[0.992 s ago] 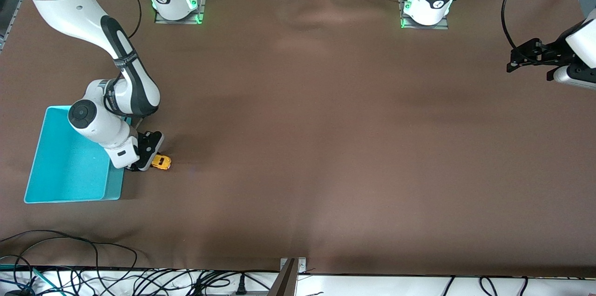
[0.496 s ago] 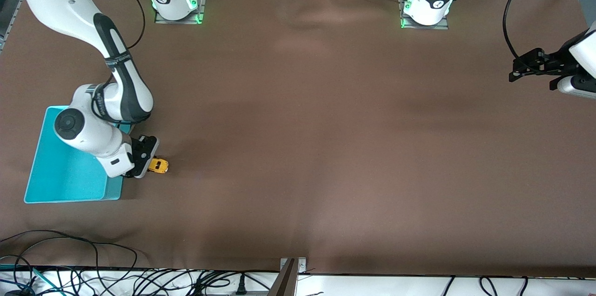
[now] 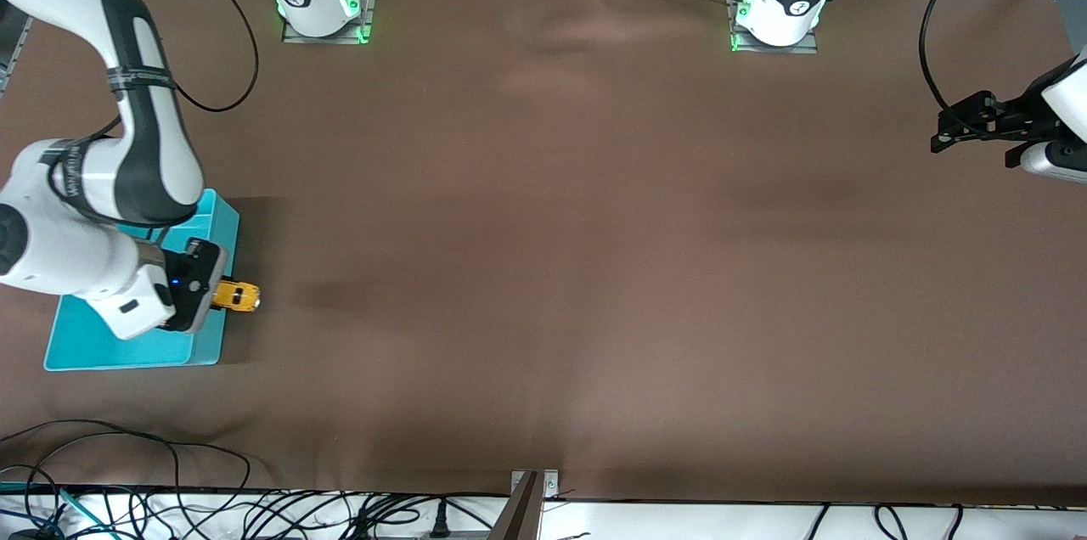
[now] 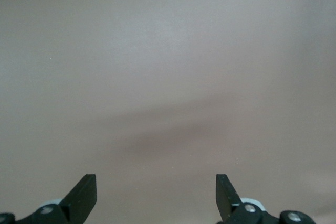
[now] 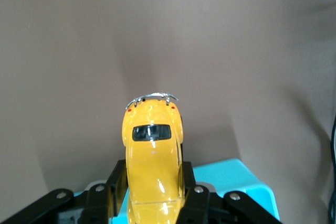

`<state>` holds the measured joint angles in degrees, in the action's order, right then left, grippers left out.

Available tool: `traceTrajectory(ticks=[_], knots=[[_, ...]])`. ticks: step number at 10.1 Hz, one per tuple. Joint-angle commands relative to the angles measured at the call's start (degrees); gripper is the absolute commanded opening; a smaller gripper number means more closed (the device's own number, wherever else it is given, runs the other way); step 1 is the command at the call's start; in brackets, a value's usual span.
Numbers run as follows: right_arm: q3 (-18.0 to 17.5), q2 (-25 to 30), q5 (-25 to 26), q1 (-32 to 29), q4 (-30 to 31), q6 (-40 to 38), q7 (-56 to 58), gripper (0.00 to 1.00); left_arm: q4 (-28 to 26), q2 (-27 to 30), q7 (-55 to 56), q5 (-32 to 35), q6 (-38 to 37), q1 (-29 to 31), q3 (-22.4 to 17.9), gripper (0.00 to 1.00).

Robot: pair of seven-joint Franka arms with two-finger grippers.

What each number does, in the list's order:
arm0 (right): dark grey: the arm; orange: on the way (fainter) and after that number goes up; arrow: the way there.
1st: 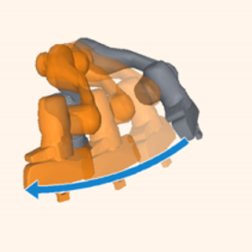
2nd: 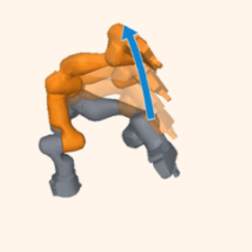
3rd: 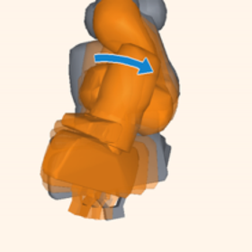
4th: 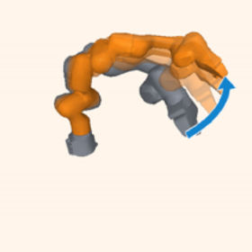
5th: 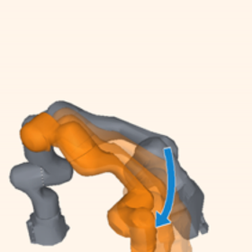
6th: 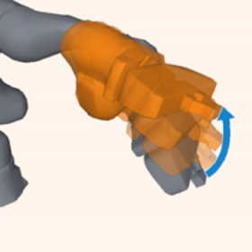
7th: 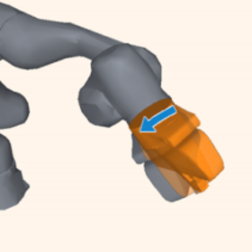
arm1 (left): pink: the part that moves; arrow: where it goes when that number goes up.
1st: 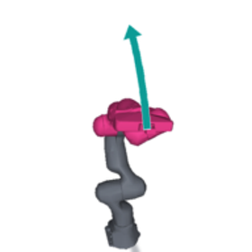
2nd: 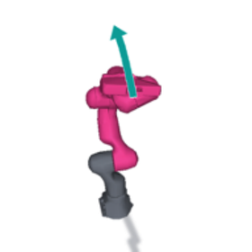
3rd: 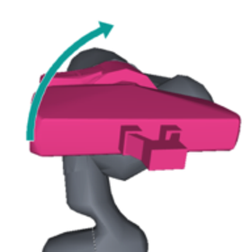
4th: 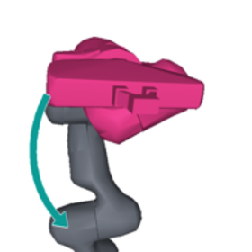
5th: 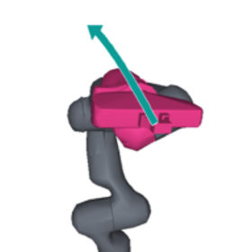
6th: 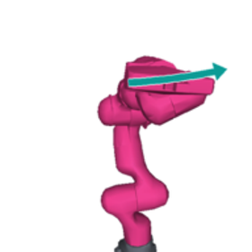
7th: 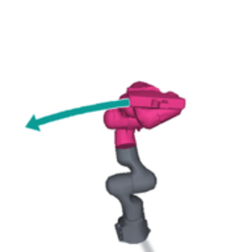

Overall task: Wind up and store yellow beetle car
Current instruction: 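Lift the car with the right gripper and lower it into the box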

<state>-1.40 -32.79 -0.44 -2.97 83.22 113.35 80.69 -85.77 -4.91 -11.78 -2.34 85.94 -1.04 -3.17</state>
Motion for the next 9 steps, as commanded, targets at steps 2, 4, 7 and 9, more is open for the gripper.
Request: traceTrajectory(ticks=[2, 4, 7, 9], knots=[[-0.4, -1.3, -1.5, -6.5, -1.4, -1.3, 11.8, 0.0, 1.8, -0.9, -0.9, 0.5, -0.5, -0.1, -0.3, 1.0], [-0.4, -2.0, -1.4, -8.9, -1.4, -1.3, 16.3, 0.0, 1.7, -0.9, -0.8, 0.5, -0.5, -0.1, -0.3, 1.0], [-0.4, -4.6, -1.6, -11.4, -1.0, -1.2, 19.3, 0.0, 1.8, -0.9, -0.8, 0.5, -0.5, -0.1, -0.3, 1.0], [-0.4, -6.6, -1.6, -12.7, -1.0, -0.5, 20.5, 0.0, 1.8, -0.9, -0.9, 0.6, -0.5, -0.1, -0.3, 1.0]])
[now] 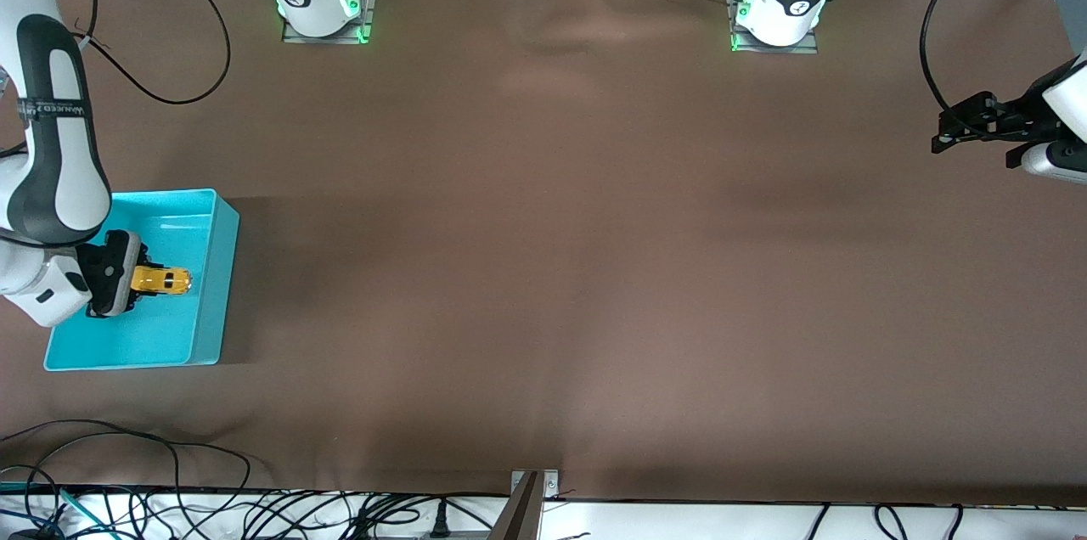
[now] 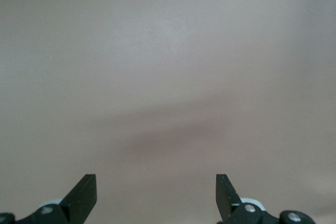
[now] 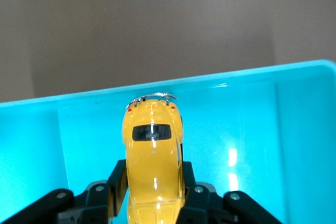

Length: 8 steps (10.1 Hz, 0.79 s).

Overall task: Wind up and store yellow beetle car
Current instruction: 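Lift the car with the right gripper and lower it into the box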

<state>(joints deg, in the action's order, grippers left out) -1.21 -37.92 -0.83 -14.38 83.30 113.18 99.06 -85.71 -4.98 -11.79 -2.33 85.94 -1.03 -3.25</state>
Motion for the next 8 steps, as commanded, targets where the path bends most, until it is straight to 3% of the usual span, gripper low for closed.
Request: traceTrajectory(ticks=[1, 8], knots=[[-0.6, -2.0, -1.3, -1.4, -1.1, -0.1, 2.2, 0.0, 1.7, -0.8, -0.9, 0.6, -0.5, -0.1, -0.2, 1.0], [-0.6, -6.6, -3.6, -4.2, -1.1, 4.1, 3.8, 0.0, 1.8, -0.8, -0.9, 0.6, -0.5, -0.1, -0.2, 1.0]])
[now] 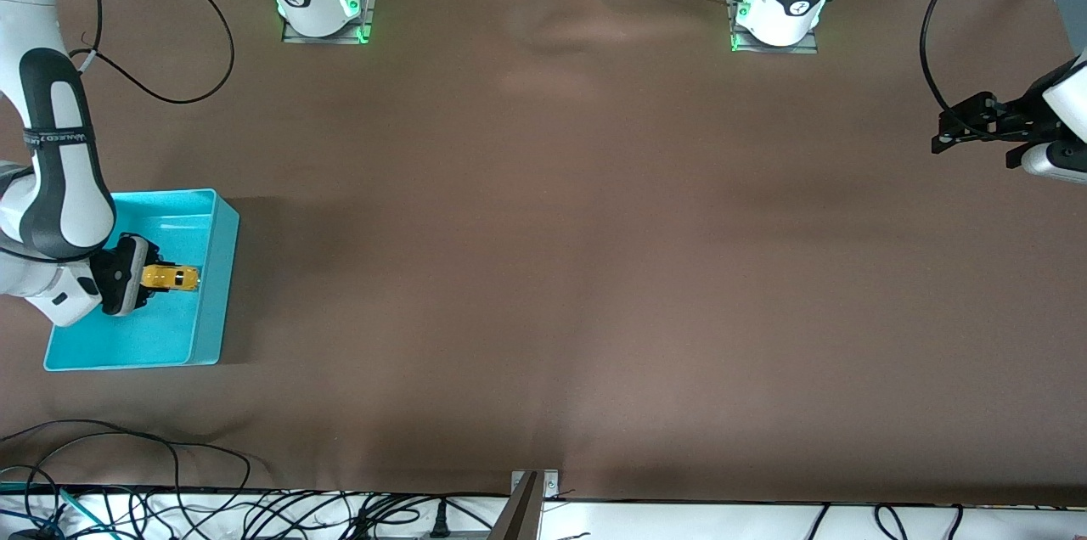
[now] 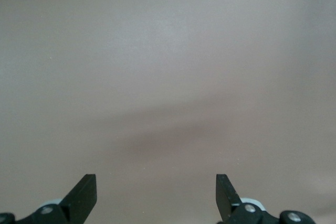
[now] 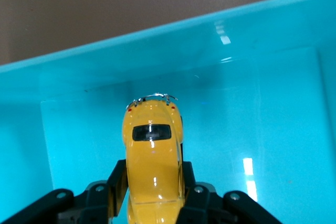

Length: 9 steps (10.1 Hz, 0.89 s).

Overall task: Wind up and store yellow beetle car
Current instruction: 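Lift the car with the right gripper and lower it into the box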

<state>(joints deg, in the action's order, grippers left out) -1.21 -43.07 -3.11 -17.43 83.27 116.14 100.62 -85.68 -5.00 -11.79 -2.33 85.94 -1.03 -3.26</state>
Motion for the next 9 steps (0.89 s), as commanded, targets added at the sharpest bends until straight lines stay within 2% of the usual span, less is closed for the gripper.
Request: traceTrajectory(ticks=[1, 3, 4, 5, 6, 8, 9], knots=[[-0.6, -2.1, -1.4, -1.1, -1.1, 2.3, 2.2, 0.0, 1.7, -0.8, -0.8, 0.6, -0.5, -0.1, -0.2, 1.0], [-0.6, -2.9, -2.6, -1.1, -1.0, 2.5, 2.6, 0.0, 1.7, -0.8, -0.9, 0.6, -0.5, -0.1, -0.2, 1.0], [-0.6, -3.2, -2.9, -1.1, -1.1, 2.8, 2.6, 0.17, 1.7, -0.8, -0.9, 0.6, -0.5, -0.1, -0.2, 1.0], [-0.6, -3.3, -3.4, -1.1, -1.1, 2.8, 2.6, 0.81, 1.7, -0.8, -0.8, 0.6, -0.5, -0.1, -0.2, 1.0], [-0.6, -3.2, -4.4, -1.1, -1.0, 2.7, 2.6, 0.85, 1.7, -0.8, -0.8, 0.6, -0.5, -0.1, -0.2, 1.0], [-0.7, -2.8, -4.5, -1.1, -1.4, 2.2, 2.3, 1.0, 1.7, -0.8, -0.9, 0.6, -0.5, -0.1, -0.2, 1.0], [-0.8, -1.9, -4.5, -1.0, -1.5, 1.9, 1.9, 1.0, 1.7, -0.8, -0.9, 0.6, -0.5, -0.1, -0.2, 1.0]])
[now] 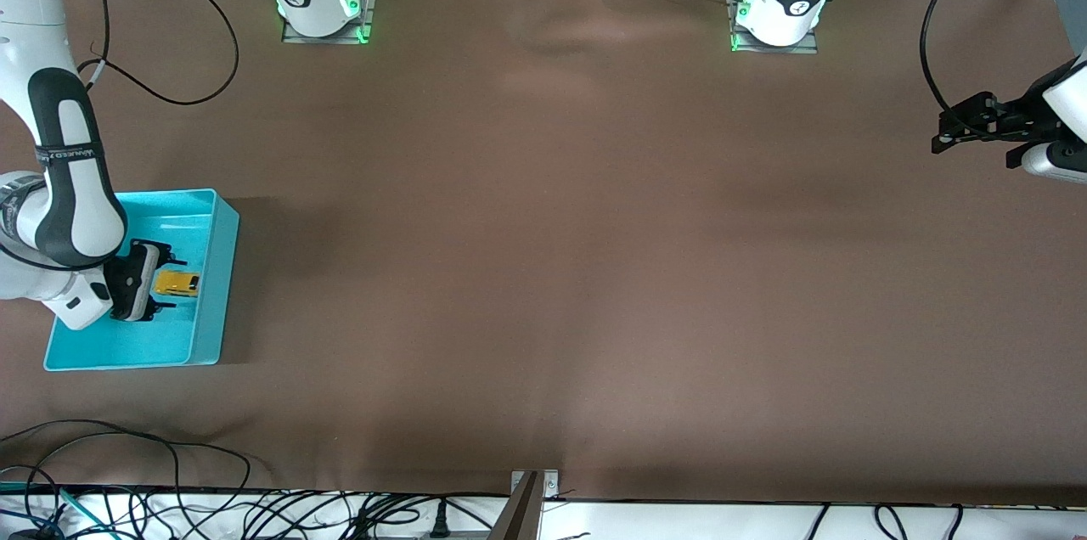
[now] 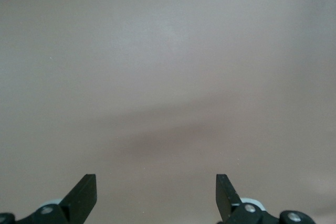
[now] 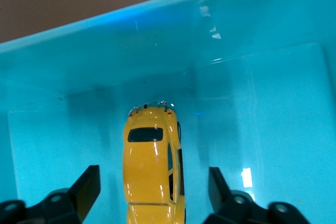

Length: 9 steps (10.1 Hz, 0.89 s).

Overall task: Wind up and store yellow beetle car
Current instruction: 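Open the right gripper to release the car inside the box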

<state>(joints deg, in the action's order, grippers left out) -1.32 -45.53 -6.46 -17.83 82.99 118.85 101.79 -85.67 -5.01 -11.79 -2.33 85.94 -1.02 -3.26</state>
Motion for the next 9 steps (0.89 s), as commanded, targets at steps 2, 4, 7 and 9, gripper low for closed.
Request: traceTrajectory(ticks=[2, 4, 7, 9], knots=[[-0.7, 5.6, -2.0, -0.5, -1.3, -5.4, -2.4, 0.99, 1.7, -0.8, -0.9, 0.6, -0.5, -0.1, -0.2, 1.0], [-0.8, 10.4, -2.3, -0.5, -1.3, -10.0, -10.3, 0.99, 1.7, -0.8, -0.9, 0.6, -0.5, -0.1, -0.2, 1.0], [-3.3, 15.6, -2.3, 0.4, -1.3, -14.2, -20.5, 0.99, 1.7, -0.7, -0.9, 1.8, -0.5, -0.2, -0.1, 1.0], [-5.9, 19.2, -2.2, 0.6, -1.3, -17.2, -30.5, 0.99, 1.7, -0.8, -0.9, 1.8, -0.5, -0.2, -0.1, 1.0]])
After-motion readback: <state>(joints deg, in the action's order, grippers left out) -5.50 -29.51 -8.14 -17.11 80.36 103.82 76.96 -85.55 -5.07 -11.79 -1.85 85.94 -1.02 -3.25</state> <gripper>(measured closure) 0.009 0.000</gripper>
